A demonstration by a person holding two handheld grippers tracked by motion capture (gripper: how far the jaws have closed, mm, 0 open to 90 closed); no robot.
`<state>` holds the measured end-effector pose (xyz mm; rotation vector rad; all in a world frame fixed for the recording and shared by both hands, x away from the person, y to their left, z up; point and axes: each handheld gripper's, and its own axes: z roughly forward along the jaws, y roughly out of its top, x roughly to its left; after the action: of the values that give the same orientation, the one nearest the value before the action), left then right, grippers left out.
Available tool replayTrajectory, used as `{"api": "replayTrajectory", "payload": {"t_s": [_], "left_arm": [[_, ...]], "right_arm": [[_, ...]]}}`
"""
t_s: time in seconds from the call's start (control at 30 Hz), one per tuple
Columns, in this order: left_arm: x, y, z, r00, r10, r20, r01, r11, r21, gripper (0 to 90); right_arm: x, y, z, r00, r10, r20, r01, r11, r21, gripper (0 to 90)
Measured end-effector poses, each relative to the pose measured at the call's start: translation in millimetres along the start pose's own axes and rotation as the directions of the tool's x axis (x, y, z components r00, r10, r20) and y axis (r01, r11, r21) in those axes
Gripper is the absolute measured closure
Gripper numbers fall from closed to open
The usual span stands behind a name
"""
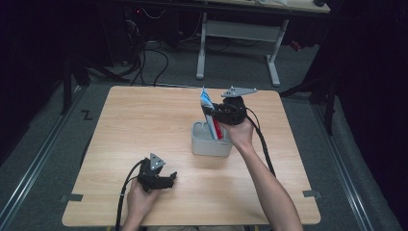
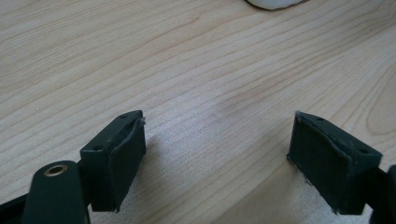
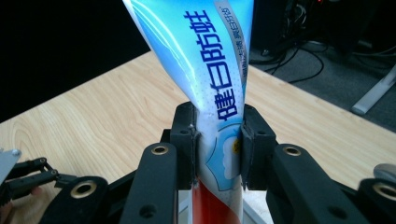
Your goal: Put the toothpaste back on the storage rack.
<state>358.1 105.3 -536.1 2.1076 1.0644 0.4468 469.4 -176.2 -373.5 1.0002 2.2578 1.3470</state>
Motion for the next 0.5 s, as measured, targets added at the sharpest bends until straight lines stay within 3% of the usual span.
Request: {"api": "replayTrajectory", "payload": {"t_s": [0.5], "left_arm": [[0.1,0.0,-0.1,1.0,0.002,0.0,-0.002,1.0,0.001,19.0]], "right_arm": [[3.7,-13.6,12.3,0.9998,-0.018,0.006,0.018,0.998,0.053,70.9]]}}
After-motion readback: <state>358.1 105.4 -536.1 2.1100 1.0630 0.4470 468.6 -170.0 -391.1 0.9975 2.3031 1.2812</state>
